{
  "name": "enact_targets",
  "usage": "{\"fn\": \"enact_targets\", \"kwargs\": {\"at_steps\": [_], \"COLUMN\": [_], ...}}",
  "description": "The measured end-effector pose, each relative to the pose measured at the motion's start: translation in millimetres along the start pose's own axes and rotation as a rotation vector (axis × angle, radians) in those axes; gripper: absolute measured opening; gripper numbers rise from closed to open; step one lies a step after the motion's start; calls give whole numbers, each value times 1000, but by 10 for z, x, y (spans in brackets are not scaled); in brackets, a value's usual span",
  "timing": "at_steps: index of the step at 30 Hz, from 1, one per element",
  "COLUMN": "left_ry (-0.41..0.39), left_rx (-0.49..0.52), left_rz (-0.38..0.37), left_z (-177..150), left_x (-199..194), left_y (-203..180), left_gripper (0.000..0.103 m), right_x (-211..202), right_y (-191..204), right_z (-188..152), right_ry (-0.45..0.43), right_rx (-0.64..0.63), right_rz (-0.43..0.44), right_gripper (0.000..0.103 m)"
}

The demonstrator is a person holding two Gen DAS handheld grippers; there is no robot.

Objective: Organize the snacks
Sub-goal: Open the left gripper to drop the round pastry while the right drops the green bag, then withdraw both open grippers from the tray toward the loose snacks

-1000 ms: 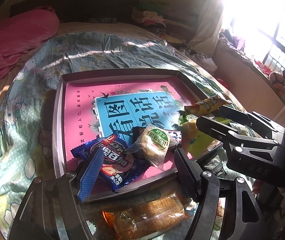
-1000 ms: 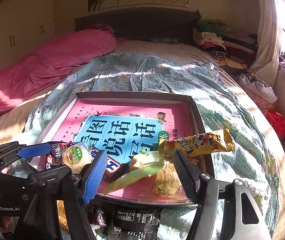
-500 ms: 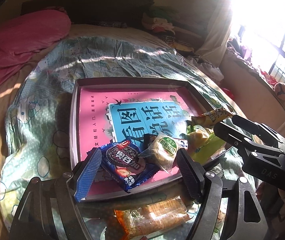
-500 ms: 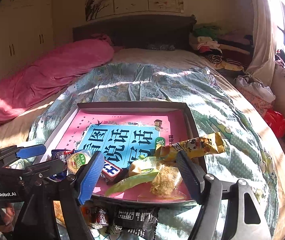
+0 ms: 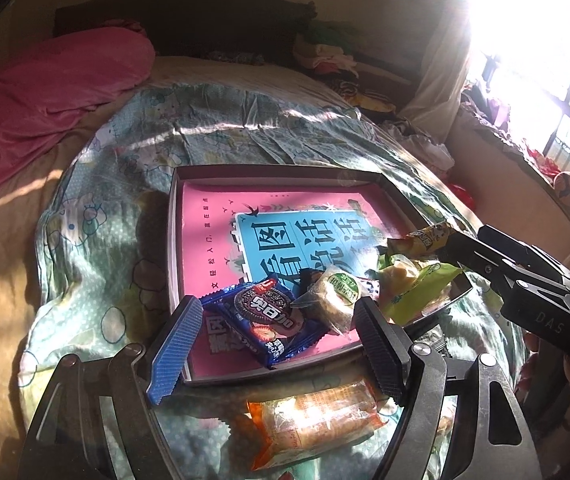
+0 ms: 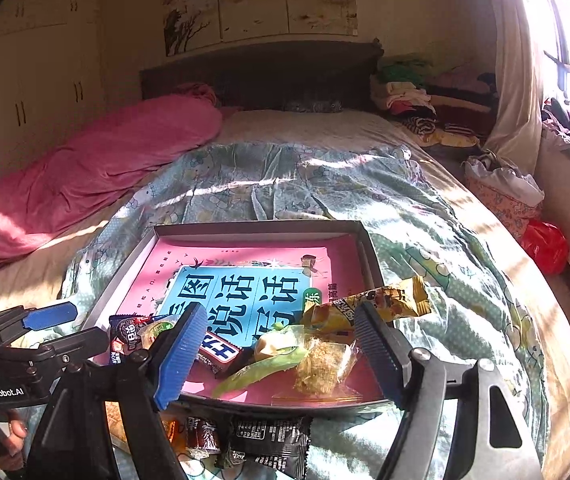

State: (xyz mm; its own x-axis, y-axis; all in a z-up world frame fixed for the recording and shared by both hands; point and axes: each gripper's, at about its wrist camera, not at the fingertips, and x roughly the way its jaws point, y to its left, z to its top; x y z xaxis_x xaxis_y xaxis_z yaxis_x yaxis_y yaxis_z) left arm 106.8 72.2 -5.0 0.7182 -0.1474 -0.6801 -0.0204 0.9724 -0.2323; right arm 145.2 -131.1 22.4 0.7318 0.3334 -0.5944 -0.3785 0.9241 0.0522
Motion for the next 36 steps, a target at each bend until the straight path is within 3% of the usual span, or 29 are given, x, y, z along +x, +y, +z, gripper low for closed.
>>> {"fn": "enact_targets", "kwargs": {"at_steps": [22,36], "left_ry": [-116,-96], "left_rx": [-49,-42], "left_rz": [18,10], "left_z": [-33,-114], "left_x": [-397,-427], "left_y": [266,241], "left_gripper": [80,80], "right_x": [-296,-421], "right_y": [-85,-31], "right_z": [50,21], "right_ry": [-51,-55], "right_rx": [42,24], "right_rz": [38,46], "right_gripper": [84,85]}}
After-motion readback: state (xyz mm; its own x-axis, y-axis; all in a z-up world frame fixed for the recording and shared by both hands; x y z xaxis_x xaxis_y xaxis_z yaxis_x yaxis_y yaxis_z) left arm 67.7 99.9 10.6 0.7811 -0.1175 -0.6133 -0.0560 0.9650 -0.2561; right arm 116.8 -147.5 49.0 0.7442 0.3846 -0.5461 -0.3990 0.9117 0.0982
